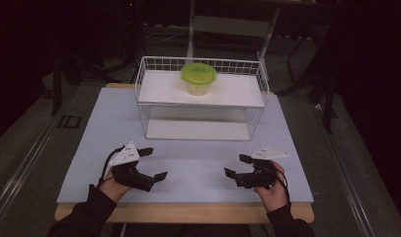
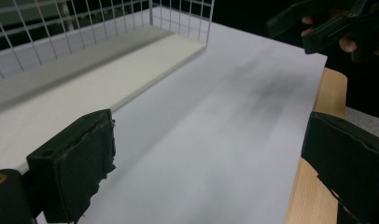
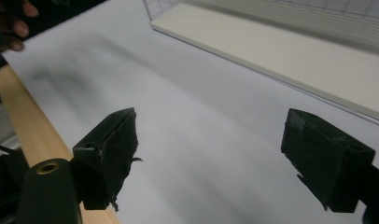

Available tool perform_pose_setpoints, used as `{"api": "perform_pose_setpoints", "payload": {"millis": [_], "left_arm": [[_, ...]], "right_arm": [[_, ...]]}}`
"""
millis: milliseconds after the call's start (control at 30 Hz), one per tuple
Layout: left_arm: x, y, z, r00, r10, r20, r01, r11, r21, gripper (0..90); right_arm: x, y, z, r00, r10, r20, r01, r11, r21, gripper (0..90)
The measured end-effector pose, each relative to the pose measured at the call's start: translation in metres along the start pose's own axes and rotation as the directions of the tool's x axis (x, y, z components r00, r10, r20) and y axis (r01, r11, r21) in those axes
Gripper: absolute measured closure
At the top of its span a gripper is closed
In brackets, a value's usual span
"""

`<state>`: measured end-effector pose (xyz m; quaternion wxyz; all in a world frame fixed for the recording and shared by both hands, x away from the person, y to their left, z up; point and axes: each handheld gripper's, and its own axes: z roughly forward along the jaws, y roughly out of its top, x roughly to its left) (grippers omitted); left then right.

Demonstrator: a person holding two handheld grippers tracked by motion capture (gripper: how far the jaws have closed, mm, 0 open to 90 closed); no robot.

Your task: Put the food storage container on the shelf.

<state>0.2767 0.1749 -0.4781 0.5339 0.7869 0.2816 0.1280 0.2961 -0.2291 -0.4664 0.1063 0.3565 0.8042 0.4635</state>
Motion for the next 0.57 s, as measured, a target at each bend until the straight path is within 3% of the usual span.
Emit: {"api": "perform_pose_setpoints", "payload": {"millis": [233, 333, 433, 567], "left_arm": [[0.004, -0.011, 0.001, 0.9999, -0.003, -0.014, 0.004, 0.9994, 0.034, 3.5], [0.006, -0.015, 0.002, 0.9996, -0.020, -0.021, 0.021, 0.9975, 0.068, 3.6], [0.005, -0.019, 0.003, 0.9996, -0.006, -0.028, 0.009, 0.9954, 0.095, 3.6], [0.006, -0.019, 0.003, 0.9996, -0.013, -0.027, 0.015, 0.9952, 0.096, 3.6]], "right_arm": [[-0.004, -0.011, -0.010, 0.9995, -0.001, 0.031, 0.001, 1.000, 0.000, 18.1], [-0.005, -0.015, -0.009, 0.9993, 0.001, 0.038, -0.002, 1.000, 0.011, 18.1], [-0.006, -0.017, -0.005, 0.9994, -0.003, 0.034, 0.002, 1.000, 0.025, 18.0], [-0.006, -0.017, -0.004, 0.9993, -0.005, 0.038, 0.004, 1.000, 0.028, 18.1]]}}
